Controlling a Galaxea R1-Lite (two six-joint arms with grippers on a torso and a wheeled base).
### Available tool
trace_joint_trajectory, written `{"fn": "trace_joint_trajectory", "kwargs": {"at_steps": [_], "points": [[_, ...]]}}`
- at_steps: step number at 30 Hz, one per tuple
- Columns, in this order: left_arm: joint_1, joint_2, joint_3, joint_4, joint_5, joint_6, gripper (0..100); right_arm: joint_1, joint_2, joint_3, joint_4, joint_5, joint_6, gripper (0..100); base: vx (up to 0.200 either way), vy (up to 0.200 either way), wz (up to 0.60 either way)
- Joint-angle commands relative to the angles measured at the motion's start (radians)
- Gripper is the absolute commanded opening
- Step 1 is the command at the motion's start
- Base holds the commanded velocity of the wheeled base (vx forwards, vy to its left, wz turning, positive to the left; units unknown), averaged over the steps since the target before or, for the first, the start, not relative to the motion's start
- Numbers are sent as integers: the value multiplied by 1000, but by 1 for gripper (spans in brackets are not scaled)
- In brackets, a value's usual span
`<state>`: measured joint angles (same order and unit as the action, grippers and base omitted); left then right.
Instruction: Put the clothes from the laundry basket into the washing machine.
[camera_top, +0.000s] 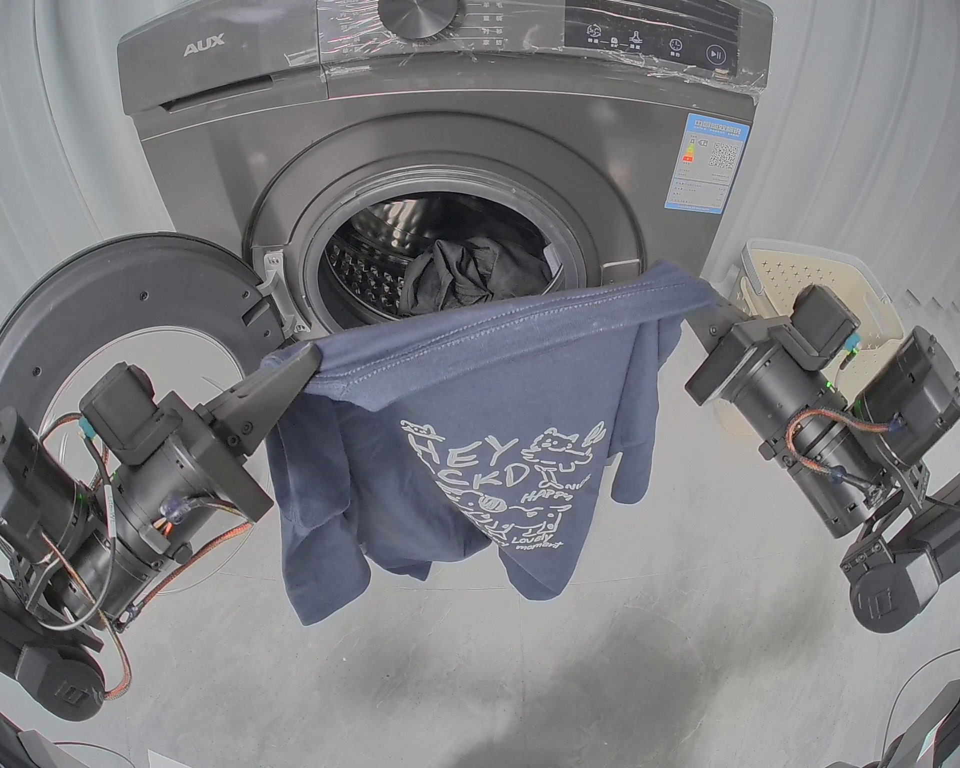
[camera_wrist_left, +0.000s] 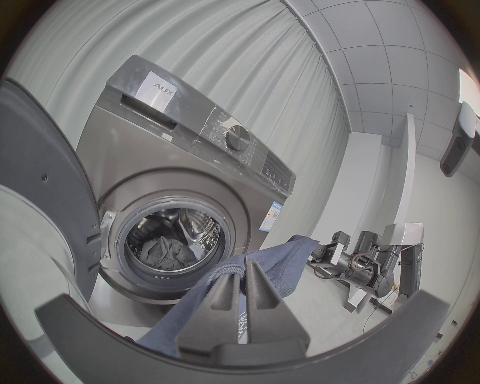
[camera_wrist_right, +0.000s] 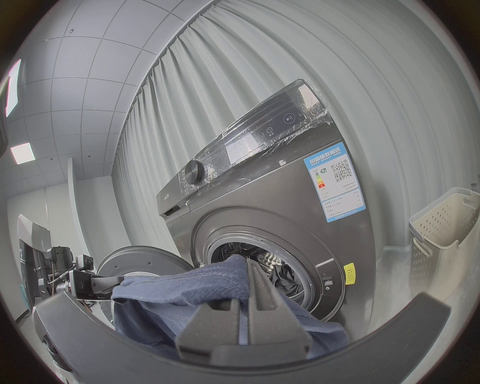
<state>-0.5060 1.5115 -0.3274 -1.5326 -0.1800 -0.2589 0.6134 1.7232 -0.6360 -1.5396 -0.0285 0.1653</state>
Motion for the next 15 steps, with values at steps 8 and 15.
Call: {"fn": "trace_joint_trajectory", "kwargs": {"at_steps": [8,15], "points": [[-8,-59,-64,9,7,-2,0,3,-42,-59,1,-2,-1,0,0,0,0],[-8,-63,-67,11,7,-2,0,5,-50,-64,1,-2,-3,0,0,0,0]]}}
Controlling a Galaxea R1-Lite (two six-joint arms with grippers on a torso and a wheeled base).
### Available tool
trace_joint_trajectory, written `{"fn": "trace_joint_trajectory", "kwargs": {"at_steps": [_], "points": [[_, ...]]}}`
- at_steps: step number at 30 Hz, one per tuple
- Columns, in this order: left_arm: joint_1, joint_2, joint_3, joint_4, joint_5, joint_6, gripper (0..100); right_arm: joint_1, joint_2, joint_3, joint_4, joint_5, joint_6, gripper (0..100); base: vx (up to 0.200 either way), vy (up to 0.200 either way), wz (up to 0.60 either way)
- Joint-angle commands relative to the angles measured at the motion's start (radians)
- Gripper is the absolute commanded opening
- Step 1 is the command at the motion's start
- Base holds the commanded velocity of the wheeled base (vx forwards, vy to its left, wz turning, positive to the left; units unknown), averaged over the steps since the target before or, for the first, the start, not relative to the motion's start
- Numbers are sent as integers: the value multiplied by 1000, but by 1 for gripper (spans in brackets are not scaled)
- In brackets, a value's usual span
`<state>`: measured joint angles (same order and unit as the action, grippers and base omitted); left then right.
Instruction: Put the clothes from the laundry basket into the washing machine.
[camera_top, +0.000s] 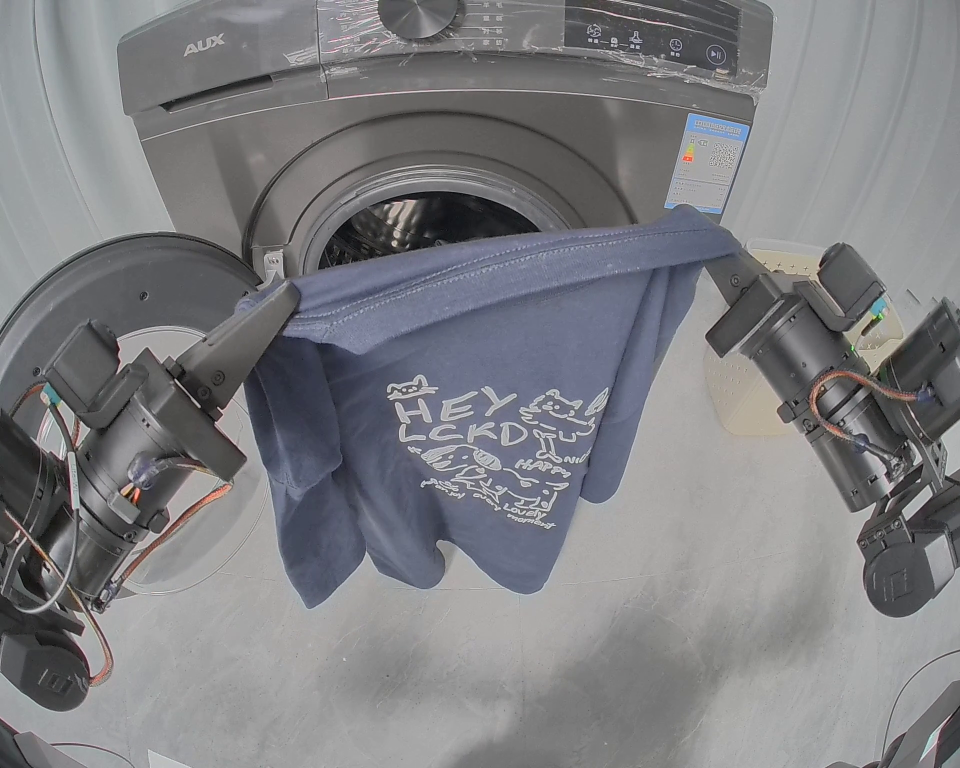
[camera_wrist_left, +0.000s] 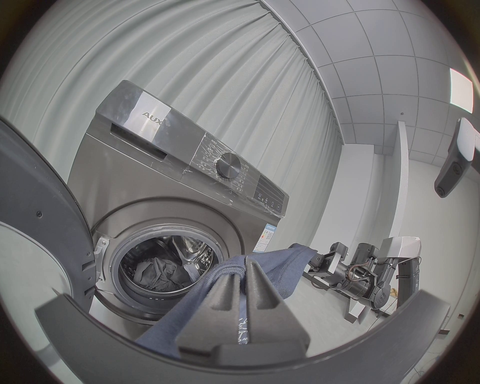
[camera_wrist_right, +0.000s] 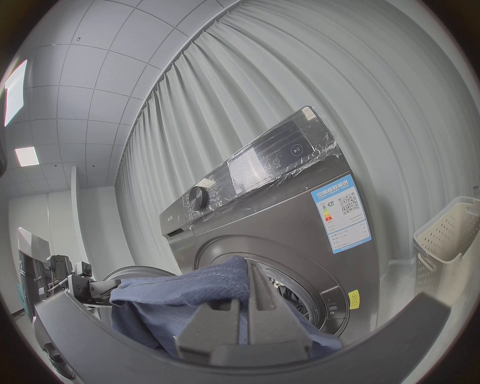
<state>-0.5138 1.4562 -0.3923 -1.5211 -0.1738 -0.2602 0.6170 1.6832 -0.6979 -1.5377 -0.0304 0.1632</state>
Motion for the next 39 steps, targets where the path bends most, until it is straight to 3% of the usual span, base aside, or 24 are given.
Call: {"fn": "trace_joint_trajectory", "kwargs": {"at_steps": [1,14,21,24,28,33,34,39], "points": [[-2,-10,-2,-1,0,-1,0,1,-11,-3,-1,0,-1,0,0,0,0],[-2,-22,-14,19,-4,-1,0,3,-26,1,8,0,-1,0,0,0,0],[-26,3,1,42,-10,4,0,6,23,78,8,1,-1,0,0,0,0],[-60,62,35,53,-15,22,0,46,73,150,10,1,2,0,0,0,0],[-72,125,47,42,-23,55,0,86,188,172,-1,1,6,0,0,0,0],[-77,133,38,16,-23,52,0,170,290,176,-4,0,10,0,0,0,0],[-78,133,38,15,-23,52,0,178,300,179,-4,0,10,100,0,0,0],[-75,131,15,-13,-19,49,0,250,363,256,-6,1,12,100,0,0,0]]}}
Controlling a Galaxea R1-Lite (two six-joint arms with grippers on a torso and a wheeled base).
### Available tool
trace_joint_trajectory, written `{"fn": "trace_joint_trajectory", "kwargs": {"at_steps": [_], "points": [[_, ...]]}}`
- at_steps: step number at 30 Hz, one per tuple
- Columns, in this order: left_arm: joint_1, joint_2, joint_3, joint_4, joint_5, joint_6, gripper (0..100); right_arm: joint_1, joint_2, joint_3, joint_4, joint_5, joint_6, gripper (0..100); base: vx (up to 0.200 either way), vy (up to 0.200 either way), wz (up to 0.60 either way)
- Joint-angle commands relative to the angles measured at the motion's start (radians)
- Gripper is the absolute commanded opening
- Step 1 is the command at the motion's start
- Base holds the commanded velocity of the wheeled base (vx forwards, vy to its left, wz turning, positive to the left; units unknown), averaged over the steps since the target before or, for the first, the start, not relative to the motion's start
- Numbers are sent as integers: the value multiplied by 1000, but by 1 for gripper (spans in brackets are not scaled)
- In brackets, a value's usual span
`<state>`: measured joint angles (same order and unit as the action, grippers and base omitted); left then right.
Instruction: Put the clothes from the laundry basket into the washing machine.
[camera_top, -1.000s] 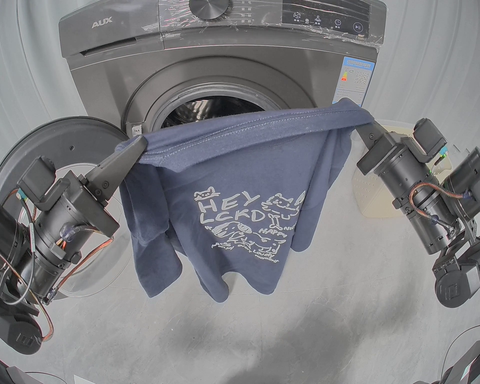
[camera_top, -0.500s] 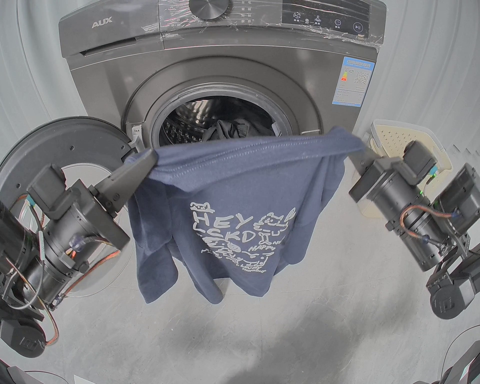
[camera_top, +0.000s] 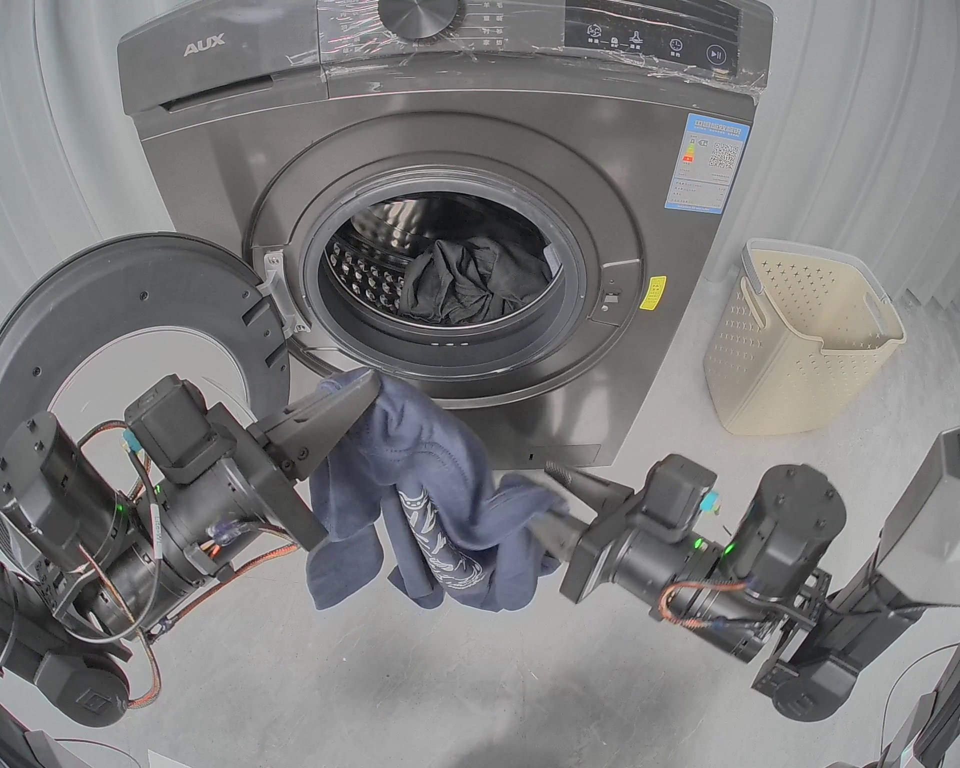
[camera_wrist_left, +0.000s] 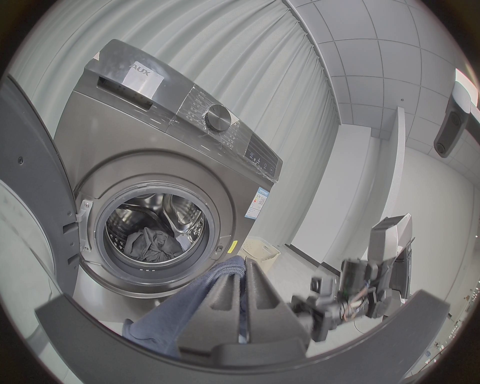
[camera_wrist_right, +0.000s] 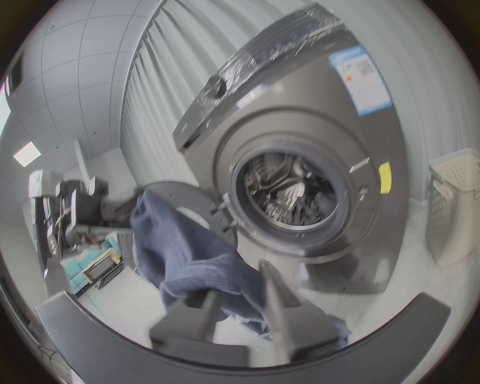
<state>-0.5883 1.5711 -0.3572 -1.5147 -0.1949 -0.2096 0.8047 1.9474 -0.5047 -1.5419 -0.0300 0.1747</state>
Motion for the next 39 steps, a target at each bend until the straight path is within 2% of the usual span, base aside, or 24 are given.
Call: {"fn": "trace_joint_trajectory", "kwargs": {"at_steps": [1,9,14,16,23,27,31,37,39], "points": [[1,17,-25,-25,3,-4,0,73,105,78,-1,1,-1,100,0,0,0],[2,-2,-45,-29,5,-8,0,159,113,222,-1,4,2,100,0,0,0],[1,-16,-46,-29,0,-16,0,133,99,265,-1,7,2,100,0,0,0],[-1,-20,-43,-29,0,-14,0,85,102,253,-1,7,0,100,0,0,0],[-15,-68,-35,-29,-29,-16,0,-28,162,140,-1,24,-12,100,0,0,0],[-15,-71,-34,-29,-37,-24,0,-30,217,81,-1,55,-20,100,0,0,0],[-21,-75,-32,-29,-37,-24,0,-21,274,3,0,56,-30,100,0,0,0],[-45,-88,-26,-29,-37,-28,0,-44,373,-192,16,59,-46,100,0,0,0],[-47,-88,-26,-29,-37,-28,0,-45,384,-210,16,59,-46,100,0,0,0]]}}
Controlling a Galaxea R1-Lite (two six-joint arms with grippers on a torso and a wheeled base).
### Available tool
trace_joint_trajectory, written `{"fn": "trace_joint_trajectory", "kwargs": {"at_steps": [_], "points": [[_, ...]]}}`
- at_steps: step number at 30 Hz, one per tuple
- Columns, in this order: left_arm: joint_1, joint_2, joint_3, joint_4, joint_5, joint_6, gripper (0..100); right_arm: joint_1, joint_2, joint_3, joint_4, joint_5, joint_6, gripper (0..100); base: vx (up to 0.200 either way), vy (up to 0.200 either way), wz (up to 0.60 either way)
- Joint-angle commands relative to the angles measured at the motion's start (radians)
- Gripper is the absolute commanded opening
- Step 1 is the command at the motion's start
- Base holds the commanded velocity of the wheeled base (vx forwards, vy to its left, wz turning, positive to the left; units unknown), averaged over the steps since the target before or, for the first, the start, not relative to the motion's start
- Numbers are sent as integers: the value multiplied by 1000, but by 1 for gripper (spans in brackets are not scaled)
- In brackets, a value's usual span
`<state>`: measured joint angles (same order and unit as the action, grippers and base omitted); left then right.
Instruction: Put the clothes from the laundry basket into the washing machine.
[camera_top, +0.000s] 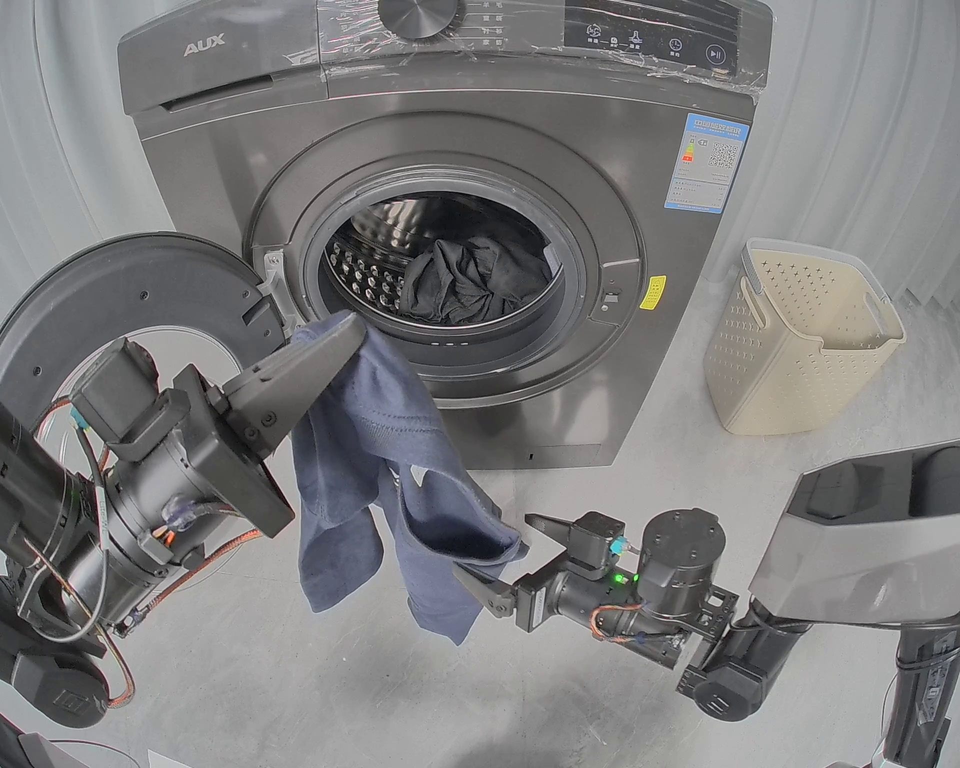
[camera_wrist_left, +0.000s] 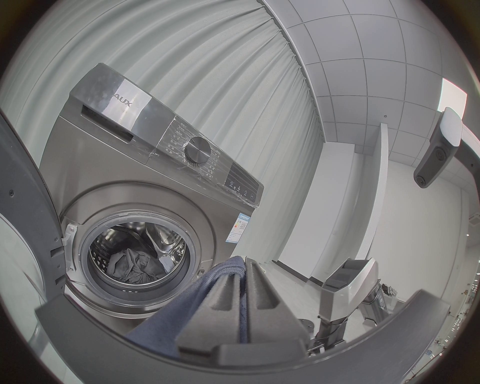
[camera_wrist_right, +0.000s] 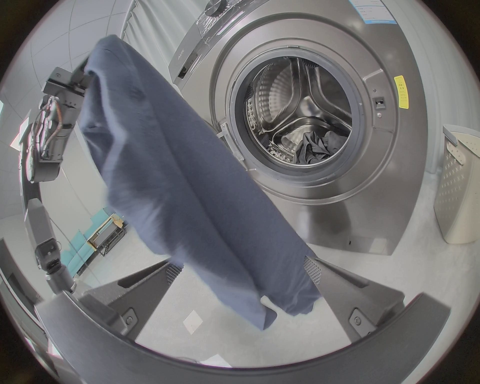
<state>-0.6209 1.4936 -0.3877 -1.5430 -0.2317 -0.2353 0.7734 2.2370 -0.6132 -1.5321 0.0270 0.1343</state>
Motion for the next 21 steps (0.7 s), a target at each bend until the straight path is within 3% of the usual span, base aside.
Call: {"fn": "trace_joint_trajectory", "kwargs": {"at_steps": [1,5,10,21], "points": [[-14,-10,6,0,-1,-2,0,-14,113,-131,6,2,-5,100,0,0,0],[-14,-10,9,0,-1,-1,0,3,165,-237,6,2,-5,100,0,0,0],[-14,-7,16,0,-26,-1,0,29,182,-310,9,2,-5,100,0,0,0],[-39,-9,30,0,-26,1,0,52,270,-470,18,-10,-4,100,0,0,0]]}}
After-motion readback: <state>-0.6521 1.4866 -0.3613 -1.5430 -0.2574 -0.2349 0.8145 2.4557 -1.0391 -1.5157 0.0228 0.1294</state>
